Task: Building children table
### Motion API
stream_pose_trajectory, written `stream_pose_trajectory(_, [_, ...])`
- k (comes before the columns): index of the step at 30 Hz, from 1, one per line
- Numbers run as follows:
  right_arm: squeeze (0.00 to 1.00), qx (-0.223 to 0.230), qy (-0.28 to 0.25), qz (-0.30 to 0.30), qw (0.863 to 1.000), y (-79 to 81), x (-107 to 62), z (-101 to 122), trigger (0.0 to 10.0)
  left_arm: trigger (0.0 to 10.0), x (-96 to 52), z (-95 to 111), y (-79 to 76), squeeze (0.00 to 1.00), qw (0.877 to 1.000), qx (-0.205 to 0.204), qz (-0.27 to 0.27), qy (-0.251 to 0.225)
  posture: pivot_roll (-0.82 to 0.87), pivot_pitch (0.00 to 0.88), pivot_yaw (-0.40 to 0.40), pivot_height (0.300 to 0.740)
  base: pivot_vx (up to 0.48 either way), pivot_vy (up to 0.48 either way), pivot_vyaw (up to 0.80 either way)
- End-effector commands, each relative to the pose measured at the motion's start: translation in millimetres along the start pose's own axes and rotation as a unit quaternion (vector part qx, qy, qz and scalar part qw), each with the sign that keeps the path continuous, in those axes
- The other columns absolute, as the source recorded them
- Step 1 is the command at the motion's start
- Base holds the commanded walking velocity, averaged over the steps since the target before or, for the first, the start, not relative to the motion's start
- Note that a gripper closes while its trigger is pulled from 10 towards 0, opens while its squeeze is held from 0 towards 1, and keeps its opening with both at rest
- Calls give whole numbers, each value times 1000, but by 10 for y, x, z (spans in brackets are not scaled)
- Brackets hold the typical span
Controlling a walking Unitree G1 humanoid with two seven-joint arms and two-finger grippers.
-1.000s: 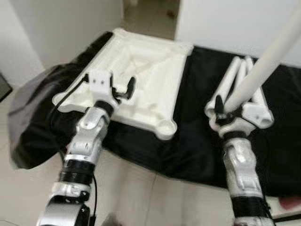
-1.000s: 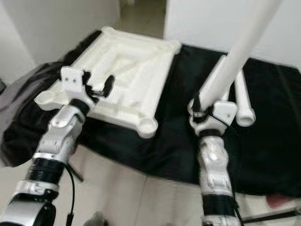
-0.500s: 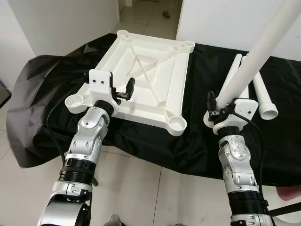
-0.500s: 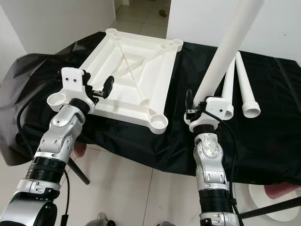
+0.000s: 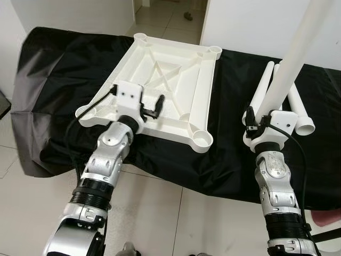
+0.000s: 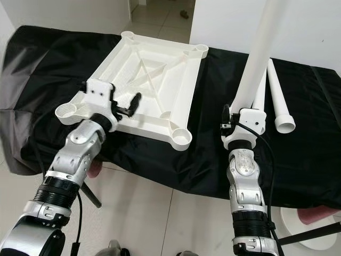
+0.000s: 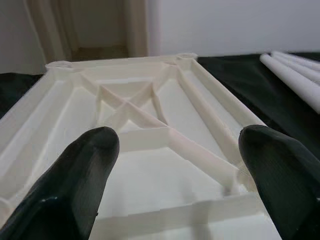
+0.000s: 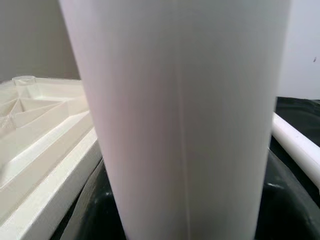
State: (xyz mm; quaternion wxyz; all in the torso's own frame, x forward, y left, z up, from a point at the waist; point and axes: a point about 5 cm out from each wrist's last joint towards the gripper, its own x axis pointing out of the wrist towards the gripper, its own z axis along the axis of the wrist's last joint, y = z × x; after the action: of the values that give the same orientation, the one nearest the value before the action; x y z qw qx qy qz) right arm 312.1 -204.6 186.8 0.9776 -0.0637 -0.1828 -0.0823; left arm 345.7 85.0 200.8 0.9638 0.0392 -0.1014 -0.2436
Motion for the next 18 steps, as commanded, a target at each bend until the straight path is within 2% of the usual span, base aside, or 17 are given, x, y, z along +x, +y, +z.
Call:
stream_pose_trajectory(1, [0, 18, -29, -3, 999, -1, 23, 107, 10000, 10000, -34, -55, -184, 0, 990, 10, -143, 16, 47, 94, -15, 740, 0, 0, 0])
stream_pose_trajectory(2, [0, 28, -40, -6, 999, -21, 32, 162, 10000, 10000, -55, -135, -277, 0, 978, 22, -202, 39, 45, 93, -10, 740, 0, 0, 0])
stream_pose_trajectory(3, [0, 28, -43, -8, 999, -38, 33, 176, 10000, 10000, -66, -184, -299, 0, 973, 35, -222, 52, 41, 92, -6, 740, 0, 0, 0])
stream_pose_trajectory(4, [0, 28, -43, -8, 999, -38, 33, 176, 10000, 10000, -66, -184, -299, 0, 973, 35, -222, 52, 41, 92, -6, 740, 0, 0, 0])
stream_pose_trajectory(7, [0, 32, -50, -16, 998, -76, 29, 215, 10000, 10000, -77, -332, -323, 0, 960, 53, -257, 93, 34, 90, 6, 740, 0, 0, 0])
stream_pose_trajectory(10, [0, 37, -57, -16, 998, -92, 24, 248, 10000, 10000, -72, -365, -335, 0, 956, 74, -267, 94, 32, 91, 7, 740, 0, 0, 0])
stream_pose_trajectory(14, [0, 41, -60, -16, 997, -97, 12, 273, 10000, 10000, -62, -445, -348, 0, 950, 70, -280, 124, 24, 93, 16, 740, 0, 0, 0])
stream_pose_trajectory(18, [0, 42, -59, -17, 997, -103, -26, 275, 10000, 10000, 8, -465, -322, 0, 952, 93, -261, 132, 13, 92, 27, 740, 0, 0, 0])
